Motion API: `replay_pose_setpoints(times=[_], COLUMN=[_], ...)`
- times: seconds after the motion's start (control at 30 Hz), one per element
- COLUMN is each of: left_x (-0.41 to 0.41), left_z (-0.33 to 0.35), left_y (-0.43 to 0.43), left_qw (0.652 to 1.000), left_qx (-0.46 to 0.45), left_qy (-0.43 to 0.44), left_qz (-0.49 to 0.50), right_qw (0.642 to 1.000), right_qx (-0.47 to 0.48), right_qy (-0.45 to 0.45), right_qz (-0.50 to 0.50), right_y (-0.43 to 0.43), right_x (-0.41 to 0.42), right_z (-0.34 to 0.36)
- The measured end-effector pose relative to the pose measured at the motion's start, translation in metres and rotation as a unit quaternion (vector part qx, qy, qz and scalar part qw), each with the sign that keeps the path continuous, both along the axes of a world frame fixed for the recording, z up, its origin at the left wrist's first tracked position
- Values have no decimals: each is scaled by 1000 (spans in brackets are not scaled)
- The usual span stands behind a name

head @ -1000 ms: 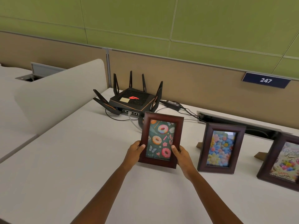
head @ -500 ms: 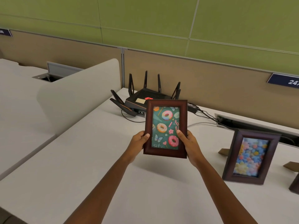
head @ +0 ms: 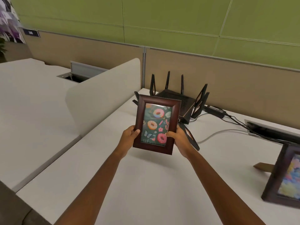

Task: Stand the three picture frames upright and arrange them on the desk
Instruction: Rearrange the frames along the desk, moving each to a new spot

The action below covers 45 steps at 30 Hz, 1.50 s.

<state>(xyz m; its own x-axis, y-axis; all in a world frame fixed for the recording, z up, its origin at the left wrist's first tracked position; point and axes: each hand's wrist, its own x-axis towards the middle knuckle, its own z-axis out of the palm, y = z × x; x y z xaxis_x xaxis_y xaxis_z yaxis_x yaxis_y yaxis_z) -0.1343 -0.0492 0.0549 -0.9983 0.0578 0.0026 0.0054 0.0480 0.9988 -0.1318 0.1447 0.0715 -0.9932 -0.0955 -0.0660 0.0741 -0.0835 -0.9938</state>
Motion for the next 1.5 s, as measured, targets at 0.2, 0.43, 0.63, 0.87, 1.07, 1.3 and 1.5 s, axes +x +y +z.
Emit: replay_pose_setpoints(times=[0.2, 0.43, 0.63, 0.87, 1.07, 1.3, 1.5], left_x=[-26, -56, -77, -89, -90, -86, -64], left_z=[-15, -34, -41, -44, -44, -54, -68], left_y=[-31, -49, -59, -66, -63, -59, -50], left_qw=[998, 994, 990, 986, 985, 982, 960], left_qx=[-26, -29, -5, -2, -15, -38, -177], left_qy=[-1, -8, -9, -15, -18, -9, 7], left_qz=[62, 109, 141, 163, 173, 187, 219], right_qw=[999, 995, 992, 989, 988, 989, 993], right_qx=[25, 34, 42, 46, 49, 51, 84], right_qy=[-27, -46, -63, -76, -87, -81, -12], right_qz=[32, 76, 97, 117, 114, 112, 78], right_y=[-35, -57, -71, -79, -79, -78, -70], right_x=[-41, -89, -121, -141, -146, -142, -119], right_z=[-6, -15, -25, -33, -35, -35, -51])
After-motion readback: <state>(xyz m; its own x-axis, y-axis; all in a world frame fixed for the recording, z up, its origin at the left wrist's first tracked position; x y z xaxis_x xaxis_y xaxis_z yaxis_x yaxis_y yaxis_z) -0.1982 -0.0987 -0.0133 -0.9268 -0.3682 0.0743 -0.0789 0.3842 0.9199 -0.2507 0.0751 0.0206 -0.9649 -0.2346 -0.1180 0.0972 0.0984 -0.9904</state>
